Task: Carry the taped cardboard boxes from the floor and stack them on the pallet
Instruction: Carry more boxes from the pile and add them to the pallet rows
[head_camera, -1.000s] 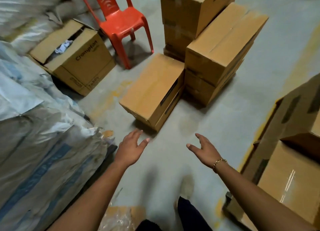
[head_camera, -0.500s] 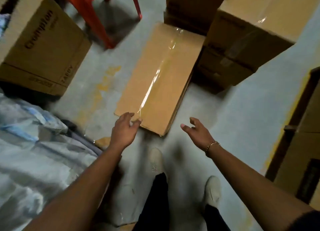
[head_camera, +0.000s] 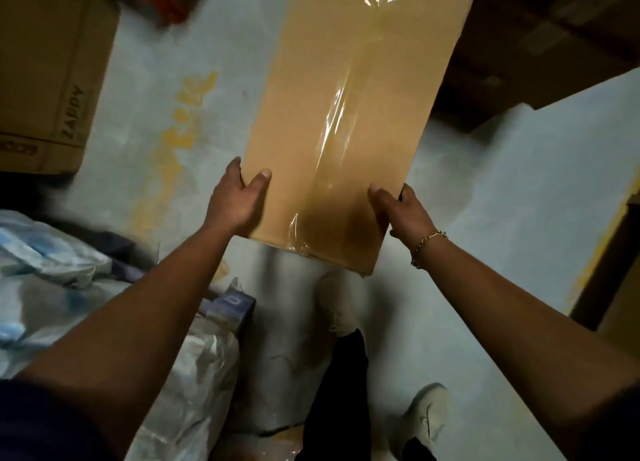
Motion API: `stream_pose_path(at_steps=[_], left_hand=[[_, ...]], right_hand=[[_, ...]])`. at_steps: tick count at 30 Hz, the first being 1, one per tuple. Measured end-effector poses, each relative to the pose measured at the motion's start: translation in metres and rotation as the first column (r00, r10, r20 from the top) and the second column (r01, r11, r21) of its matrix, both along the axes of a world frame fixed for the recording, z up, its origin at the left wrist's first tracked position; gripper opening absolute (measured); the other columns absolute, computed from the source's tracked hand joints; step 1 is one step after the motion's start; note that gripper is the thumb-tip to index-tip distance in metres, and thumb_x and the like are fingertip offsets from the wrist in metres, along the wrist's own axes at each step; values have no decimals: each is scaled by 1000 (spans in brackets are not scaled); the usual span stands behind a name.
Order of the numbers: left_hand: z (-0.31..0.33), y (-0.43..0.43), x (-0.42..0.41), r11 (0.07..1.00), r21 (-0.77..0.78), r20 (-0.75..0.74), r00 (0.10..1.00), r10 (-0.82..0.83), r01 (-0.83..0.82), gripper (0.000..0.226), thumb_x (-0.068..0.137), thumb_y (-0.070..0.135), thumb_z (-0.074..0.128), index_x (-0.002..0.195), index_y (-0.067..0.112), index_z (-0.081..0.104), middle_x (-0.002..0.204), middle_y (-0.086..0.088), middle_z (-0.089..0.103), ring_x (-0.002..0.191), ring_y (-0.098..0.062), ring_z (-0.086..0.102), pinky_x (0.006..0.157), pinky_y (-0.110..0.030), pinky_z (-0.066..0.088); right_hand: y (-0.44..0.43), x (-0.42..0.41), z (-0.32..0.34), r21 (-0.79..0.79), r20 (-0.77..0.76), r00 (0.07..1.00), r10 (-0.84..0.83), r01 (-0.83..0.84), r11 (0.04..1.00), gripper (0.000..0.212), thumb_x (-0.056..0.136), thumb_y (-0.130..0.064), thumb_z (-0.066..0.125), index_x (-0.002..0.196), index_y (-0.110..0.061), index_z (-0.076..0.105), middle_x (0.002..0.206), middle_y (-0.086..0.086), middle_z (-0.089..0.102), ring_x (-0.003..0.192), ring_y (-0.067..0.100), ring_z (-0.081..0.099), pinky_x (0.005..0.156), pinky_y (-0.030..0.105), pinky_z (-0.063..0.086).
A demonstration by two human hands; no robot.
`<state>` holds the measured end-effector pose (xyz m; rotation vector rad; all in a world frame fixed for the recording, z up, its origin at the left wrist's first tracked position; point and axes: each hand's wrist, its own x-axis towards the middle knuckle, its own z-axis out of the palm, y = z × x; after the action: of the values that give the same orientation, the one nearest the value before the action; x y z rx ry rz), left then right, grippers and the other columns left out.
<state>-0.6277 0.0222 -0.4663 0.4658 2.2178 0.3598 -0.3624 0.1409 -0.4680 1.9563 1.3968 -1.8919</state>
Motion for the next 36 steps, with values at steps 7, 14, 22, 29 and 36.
stream_pose_path(at_steps=[7,14,22,29,36], left_hand=[[-9,-7,4,984,161,54,996,68,-76,56,96,58,58,144,30,50,131,4,64,113,-18,59,99,-35,47],[18,-20,36,969,198,24,989,149,-150,47,97,54,58,136,28,57,116,11,64,110,-17,61,97,-36,48],[64,-66,104,944,222,-31,966,258,-245,45,99,50,56,135,23,58,119,6,64,107,-18,58,92,-32,42],[105,-127,204,913,266,-101,933,347,-310,49,96,56,56,136,27,56,122,6,64,111,-22,59,97,-41,46],[142,-164,334,899,291,-61,932,358,-327,48,101,47,57,141,22,53,128,6,60,115,-16,53,97,-34,40]], right_hand=[[-3,-2,-10,65,24,999,27,-29,997,75,86,-69,60,148,-32,38,133,-9,59,113,19,60,97,40,51],[-7,15,11,142,-21,1000,-4,7,990,71,95,-55,59,155,-35,26,131,-10,56,109,17,56,90,34,47],[-28,60,44,188,-103,990,97,-77,979,76,94,-58,59,157,-35,22,147,-2,53,128,26,55,107,45,47],[-66,142,81,178,-149,974,171,-143,973,83,91,-65,56,159,-36,17,155,-2,45,135,27,49,112,50,42],[-104,268,122,203,-143,975,171,-141,969,82,86,-69,58,156,-39,23,148,-7,53,130,20,55,111,46,44]])
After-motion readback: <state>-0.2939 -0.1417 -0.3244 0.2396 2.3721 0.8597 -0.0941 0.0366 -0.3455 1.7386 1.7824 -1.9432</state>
